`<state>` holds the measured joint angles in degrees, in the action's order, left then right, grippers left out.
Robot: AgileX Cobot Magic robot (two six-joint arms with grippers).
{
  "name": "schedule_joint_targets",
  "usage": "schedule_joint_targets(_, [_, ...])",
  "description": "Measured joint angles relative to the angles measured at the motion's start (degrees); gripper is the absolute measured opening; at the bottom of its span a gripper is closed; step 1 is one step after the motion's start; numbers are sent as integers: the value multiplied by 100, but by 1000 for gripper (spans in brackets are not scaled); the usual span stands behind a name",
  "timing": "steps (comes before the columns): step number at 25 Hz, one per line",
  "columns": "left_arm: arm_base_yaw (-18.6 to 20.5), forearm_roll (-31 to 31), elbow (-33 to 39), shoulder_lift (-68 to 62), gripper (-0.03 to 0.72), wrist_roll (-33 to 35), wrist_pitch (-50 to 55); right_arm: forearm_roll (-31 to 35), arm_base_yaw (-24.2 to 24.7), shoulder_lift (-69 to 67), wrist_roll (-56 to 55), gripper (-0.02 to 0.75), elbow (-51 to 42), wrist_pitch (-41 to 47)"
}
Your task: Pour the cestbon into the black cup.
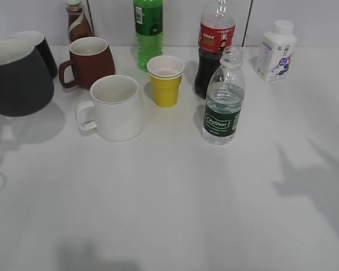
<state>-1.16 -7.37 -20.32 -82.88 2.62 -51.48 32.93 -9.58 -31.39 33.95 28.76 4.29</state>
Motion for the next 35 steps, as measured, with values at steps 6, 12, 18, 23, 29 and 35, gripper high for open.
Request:
schedule_joint_targets(6, [0,-386,0,752,45,0,421,142,-1490,-717,-7,477,-75,-1491])
schedule_joint_targets(12, [0,-494,0,1187,45,-34,792,142,-2637,-1930,-172,477,-611,-2216])
schedule_joint_targets(18, [-25,-570,1,1459,45,-52,1176,112,-2716,-3036,-468,477,-720,-2752])
schedule_joint_targets(23, [-25,-581,5,1518,45,-54,1268,-259,-2711,-3943,-882,518,-720,-3406])
schedule_joint_targets(29, [-25,-654,5,1549,45,-71,1276,-1177,-2711,-5057,-1875,530,-720,-4361])
schedule_joint_targets(35, [-25,-1000,5,1550,45,-225,1281,-1318,-2711,-6174,-2812,621,-661,-5476])
